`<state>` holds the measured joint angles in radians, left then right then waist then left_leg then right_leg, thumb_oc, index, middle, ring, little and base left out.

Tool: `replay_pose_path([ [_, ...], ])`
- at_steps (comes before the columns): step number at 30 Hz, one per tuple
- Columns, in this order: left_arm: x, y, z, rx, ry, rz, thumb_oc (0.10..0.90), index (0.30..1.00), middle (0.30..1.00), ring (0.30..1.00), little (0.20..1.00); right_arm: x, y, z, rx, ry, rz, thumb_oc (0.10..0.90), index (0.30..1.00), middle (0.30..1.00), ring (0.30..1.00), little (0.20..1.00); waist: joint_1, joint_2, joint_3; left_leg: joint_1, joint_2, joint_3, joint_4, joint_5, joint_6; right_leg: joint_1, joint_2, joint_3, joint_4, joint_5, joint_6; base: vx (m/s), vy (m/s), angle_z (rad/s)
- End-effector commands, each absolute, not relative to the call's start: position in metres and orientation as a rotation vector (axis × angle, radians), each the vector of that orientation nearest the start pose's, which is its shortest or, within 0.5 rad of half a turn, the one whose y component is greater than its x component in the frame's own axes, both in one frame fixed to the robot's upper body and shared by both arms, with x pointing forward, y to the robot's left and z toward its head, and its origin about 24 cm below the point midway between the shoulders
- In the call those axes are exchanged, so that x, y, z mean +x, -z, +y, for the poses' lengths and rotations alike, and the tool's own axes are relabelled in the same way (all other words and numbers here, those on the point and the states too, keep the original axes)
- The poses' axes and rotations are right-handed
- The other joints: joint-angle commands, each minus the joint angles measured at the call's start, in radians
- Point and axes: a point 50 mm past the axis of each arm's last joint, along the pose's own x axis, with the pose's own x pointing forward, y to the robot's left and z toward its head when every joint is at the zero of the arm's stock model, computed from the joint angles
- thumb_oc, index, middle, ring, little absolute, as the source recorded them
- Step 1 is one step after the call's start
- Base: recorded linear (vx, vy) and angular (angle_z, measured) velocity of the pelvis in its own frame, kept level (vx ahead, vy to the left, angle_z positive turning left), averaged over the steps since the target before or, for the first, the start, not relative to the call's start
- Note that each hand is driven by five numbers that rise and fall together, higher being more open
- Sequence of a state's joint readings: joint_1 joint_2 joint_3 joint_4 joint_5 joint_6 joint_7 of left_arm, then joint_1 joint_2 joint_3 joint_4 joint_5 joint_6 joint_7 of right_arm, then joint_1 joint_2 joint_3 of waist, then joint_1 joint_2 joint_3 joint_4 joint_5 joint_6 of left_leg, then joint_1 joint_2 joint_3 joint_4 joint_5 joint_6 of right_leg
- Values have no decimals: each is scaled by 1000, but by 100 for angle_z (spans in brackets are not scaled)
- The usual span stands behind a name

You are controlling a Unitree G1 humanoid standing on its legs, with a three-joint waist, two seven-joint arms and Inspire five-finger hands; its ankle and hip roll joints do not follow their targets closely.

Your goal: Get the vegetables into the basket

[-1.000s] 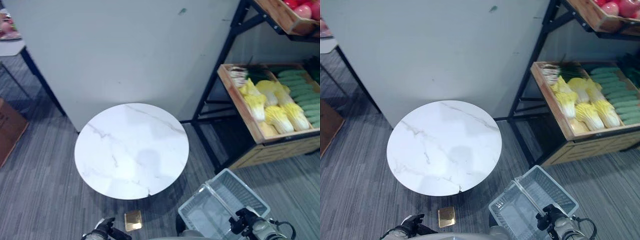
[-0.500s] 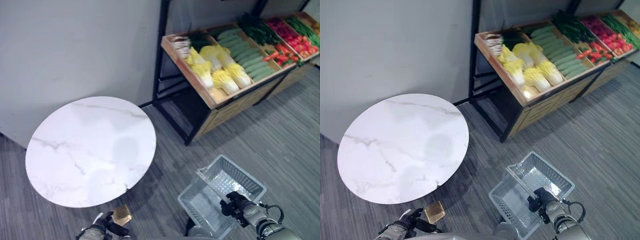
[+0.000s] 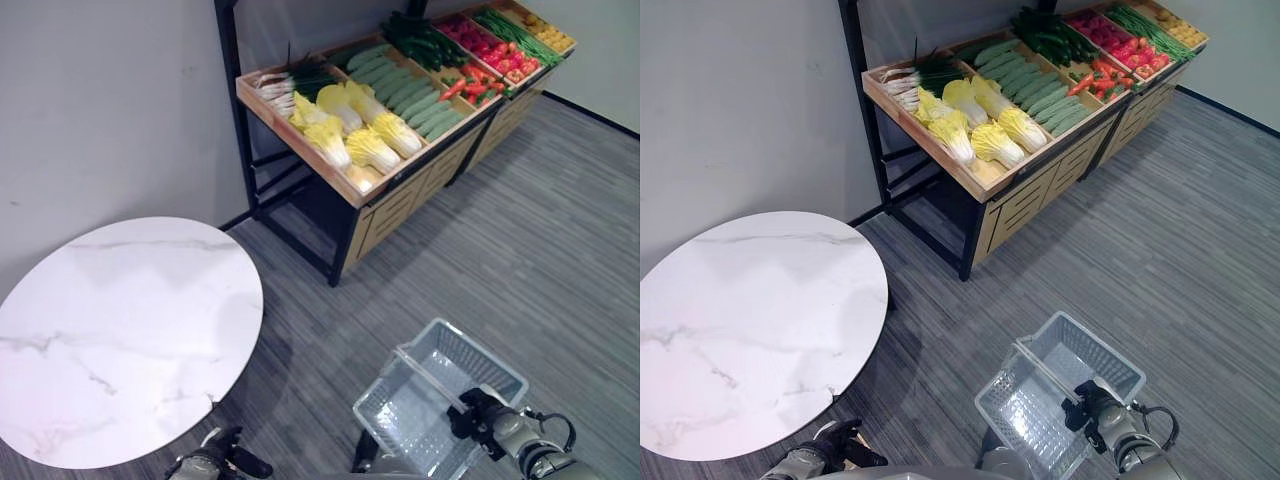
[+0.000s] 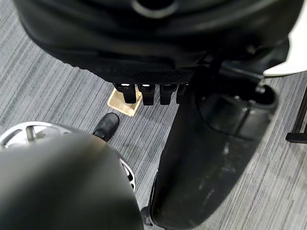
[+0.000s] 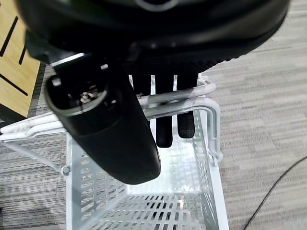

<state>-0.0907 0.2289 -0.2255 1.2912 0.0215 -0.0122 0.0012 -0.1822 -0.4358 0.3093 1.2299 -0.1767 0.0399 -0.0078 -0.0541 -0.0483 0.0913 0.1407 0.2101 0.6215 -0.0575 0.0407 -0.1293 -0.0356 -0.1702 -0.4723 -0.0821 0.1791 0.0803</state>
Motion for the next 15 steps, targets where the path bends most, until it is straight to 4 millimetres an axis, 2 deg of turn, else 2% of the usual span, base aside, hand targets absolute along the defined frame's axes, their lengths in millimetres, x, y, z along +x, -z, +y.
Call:
replay_pose_path([
  [1, 131, 154, 223, 454, 104, 1154, 900, 1000, 1000, 1000, 1000, 200, 89, -317, -758, 76, 981, 400, 300, 300, 300, 300, -21, 18, 37, -53, 35, -29, -14, 93, -60, 64, -119, 50, 28, -14, 162, -11, -156, 5],
  [3, 132, 154, 221, 455, 111, 1153, 900, 1000, 1000, 1000, 1000, 199, 88, -321, -760, 87, 984, 400, 300, 300, 300, 300, -26, 28, 42, -57, 43, -29, -15, 101, -65, 59, -113, 48, 32, -24, 158, 15, -113, 8],
  [5, 137, 154, 213, 446, 124, 1133, 900, 1000, 1000, 1000, 1000, 195, 85, -329, -762, 113, 991, 400, 300, 300, 300, 300, -41, 62, 58, -71, 63, -31, -13, 122, -78, 33, -98, 51, 69, -58, 140, 13, -194, -3],
  [7, 142, 153, 209, 435, 127, 1112, 900, 1000, 1000, 1000, 1000, 191, 85, -333, -759, 130, 997, 400, 300, 300, 300, 300, -51, 84, 73, -82, 79, -35, -9, 141, -90, 13, -88, 63, 97, -86, 125, 11, -178, 0],
  [11, 151, 150, 203, 417, 130, 1080, 900, 1000, 1000, 1000, 1000, 188, 85, -336, -751, 147, 999, 400, 300, 300, 300, 300, -59, 118, 99, -110, 118, -37, -3, 216, -97, -23, -60, 56, 131, -104, 89, -32, -185, -5],
  [13, 152, 151, 198, 409, 138, 1075, 900, 1000, 1000, 1000, 1000, 187, 85, -337, -743, 158, 996, 400, 300, 300, 300, 300, -65, 140, 107, -114, 137, -46, -4, 254, -110, -32, -43, 67, 142, -117, 81, 41, -212, -7],
  [14, 152, 151, 194, 399, 144, 1070, 900, 1000, 1000, 1000, 1000, 183, 88, -335, -733, 155, 1003, 400, 300, 300, 300, 300, -70, 158, 112, -109, 154, -60, -2, 292, -123, -23, -23, 79, 135, -132, 72, 54, -236, -14],
  [15, 152, 151, 194, 392, 143, 1070, 900, 1000, 1000, 1000, 1000, 184, 88, -334, -730, 155, 999, 400, 300, 300, 300, 300, -71, 161, 113, -107, 160, -70, 6, 304, -127, -17, -15, 86, 127, -137, 69, 45, -183, -13],
])
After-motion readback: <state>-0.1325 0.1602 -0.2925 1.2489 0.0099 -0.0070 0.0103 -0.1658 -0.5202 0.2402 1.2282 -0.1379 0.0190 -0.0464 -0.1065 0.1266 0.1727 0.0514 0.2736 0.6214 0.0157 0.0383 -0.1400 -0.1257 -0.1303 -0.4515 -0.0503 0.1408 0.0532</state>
